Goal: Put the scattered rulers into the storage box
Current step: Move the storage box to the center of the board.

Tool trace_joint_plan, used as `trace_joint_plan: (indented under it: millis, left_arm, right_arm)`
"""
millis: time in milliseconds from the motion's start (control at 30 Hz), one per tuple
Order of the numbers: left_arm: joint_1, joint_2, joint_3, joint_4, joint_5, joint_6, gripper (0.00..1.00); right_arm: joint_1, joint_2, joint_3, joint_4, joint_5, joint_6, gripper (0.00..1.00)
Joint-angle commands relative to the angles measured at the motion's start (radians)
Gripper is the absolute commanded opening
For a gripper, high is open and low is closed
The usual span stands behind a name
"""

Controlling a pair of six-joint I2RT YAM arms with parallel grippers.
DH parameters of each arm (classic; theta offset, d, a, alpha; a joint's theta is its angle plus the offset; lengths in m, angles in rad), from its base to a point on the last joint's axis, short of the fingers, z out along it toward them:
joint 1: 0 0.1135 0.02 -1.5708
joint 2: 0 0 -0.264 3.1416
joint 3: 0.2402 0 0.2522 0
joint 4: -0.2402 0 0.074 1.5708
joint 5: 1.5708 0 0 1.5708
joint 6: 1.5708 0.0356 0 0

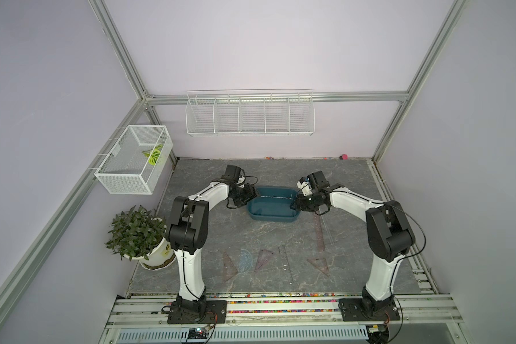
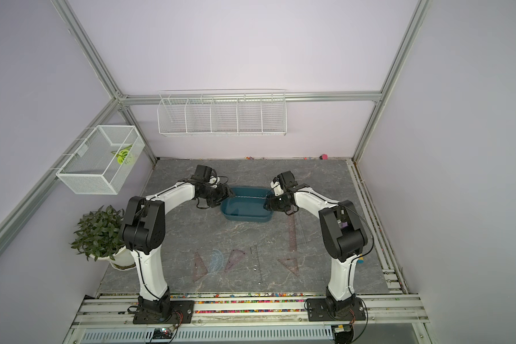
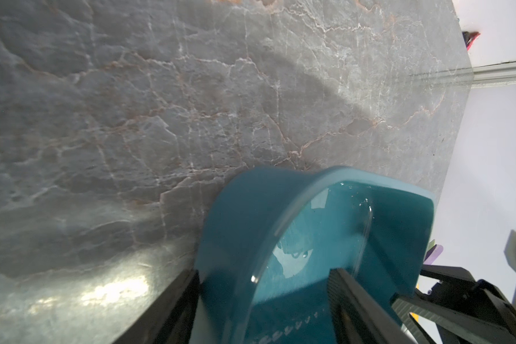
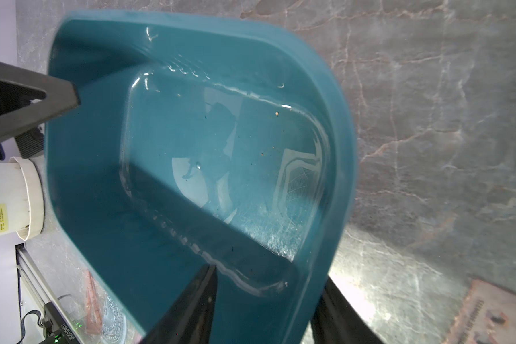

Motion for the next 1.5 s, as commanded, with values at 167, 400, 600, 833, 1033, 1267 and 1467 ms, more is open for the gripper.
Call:
trace_joint_plan:
  millis: [167,400,600,833,1033,1267,1467]
  left_arm:
    - [0.01,-0.029,-0.037,0.004,0.001,-0.006,0.76]
    - [0.009,-0.058,-0.087,0.026,-0.002,-0.02,0.77]
    - [0.01,-0.099,-0.121,0.036,-0.001,-0.029,0.78]
    - [-0.002,-0.131,-0.153,0.056,0.009,-0.042,0.78]
    - [-0.011,-0.139,-0.173,0.068,0.011,-0.048,0.78]
    - [-0.012,-0.144,-0.181,0.078,0.006,-0.048,0.78]
    - [-0.01,-0.163,-0.195,0.076,-0.005,-0.045,0.78]
  right_arm:
    - [-0.027,-0.018,0.015,0.002,-0.003,-0.017,0.59]
    - [-0.029,-0.031,0.015,0.002,-0.003,-0.011,0.61]
    - [-0.025,-0.038,0.02,0.016,-0.019,0.001,0.6]
    - [-0.018,-0.041,0.037,0.008,-0.014,-0.005,0.58]
    - [-0.016,-0.037,0.06,0.001,-0.01,-0.011,0.58]
    - [-0.015,-0.025,0.083,-0.009,-0.01,-0.014,0.58]
    - [-0.015,-0.024,0.098,-0.024,0.004,-0.021,0.58]
